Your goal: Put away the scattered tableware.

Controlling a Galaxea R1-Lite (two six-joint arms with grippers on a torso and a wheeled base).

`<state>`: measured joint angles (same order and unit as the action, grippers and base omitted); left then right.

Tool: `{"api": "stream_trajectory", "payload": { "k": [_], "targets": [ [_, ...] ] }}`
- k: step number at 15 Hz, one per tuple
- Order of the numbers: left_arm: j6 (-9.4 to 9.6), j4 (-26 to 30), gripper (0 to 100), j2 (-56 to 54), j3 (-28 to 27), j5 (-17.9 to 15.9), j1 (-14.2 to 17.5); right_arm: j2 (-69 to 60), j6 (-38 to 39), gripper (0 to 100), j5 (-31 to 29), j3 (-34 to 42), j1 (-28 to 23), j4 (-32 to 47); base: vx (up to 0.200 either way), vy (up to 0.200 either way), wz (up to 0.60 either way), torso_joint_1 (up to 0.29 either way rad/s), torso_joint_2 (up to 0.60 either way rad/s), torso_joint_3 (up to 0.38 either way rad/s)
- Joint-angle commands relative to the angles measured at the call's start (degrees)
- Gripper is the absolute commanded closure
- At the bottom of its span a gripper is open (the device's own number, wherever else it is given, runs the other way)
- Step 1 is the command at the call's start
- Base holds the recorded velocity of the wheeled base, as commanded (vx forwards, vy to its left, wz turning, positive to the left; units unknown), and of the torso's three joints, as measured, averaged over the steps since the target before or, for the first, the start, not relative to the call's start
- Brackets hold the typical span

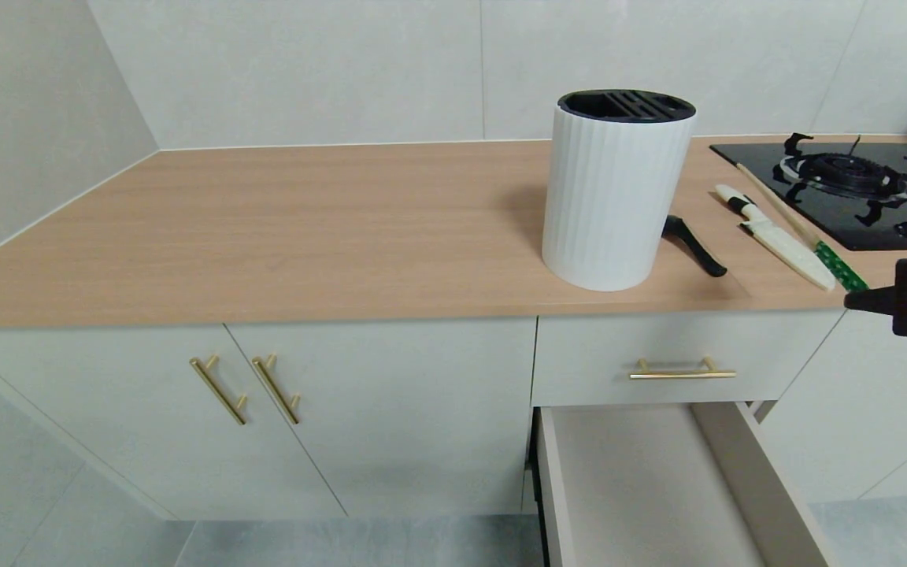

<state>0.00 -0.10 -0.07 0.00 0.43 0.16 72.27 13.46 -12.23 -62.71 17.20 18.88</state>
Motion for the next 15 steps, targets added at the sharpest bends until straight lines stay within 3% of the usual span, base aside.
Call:
{"api": "stream_trajectory", "payload": {
  "k": [1,3,5,7,11,15],
  "targets": [
    [0.0,0.0,0,0.1,0.0,0.0,0.0,-6.3,0.0,100,0.4,3.4,1.0,0.6,0.0,0.0,0.0,0.0,0.0,0.0],
    [0.0,0.0,0,0.1,0.0,0.0,0.0,-10.4,-0.1,100,2.8,3.5,4.2,6.9,0.0,0.0,0.0,0.0,0.0,0.0],
    [0.0,0.0,0,0.1,0.0,0.0,0.0,-14.4,-1.0,100,8.2,2.9,4.6,14.4,0.0,0.0,0.0,0.0,0.0,0.0],
    [0.0,-0.1,0,0.1,0.0,0.0,0.0,-15.5,-5.4,100,9.3,2.8,4.7,20.7,0.0,0.0,0.0,0.0,0.0,0.0],
    [0.0,-0.1,0,0.1,0.0,0.0,0.0,-13.1,-9.6,100,16.7,4.9,6.1,24.7,0.0,0.0,0.0,0.0,0.0,0.0],
    [0.0,0.0,0,0.1,0.0,0.0,0.0,-10.0,-15.0,100,18.1,10.7,6.3,20.5,0.0,0.0,0.0,0.0,0.0,0.0]
  ]
}}
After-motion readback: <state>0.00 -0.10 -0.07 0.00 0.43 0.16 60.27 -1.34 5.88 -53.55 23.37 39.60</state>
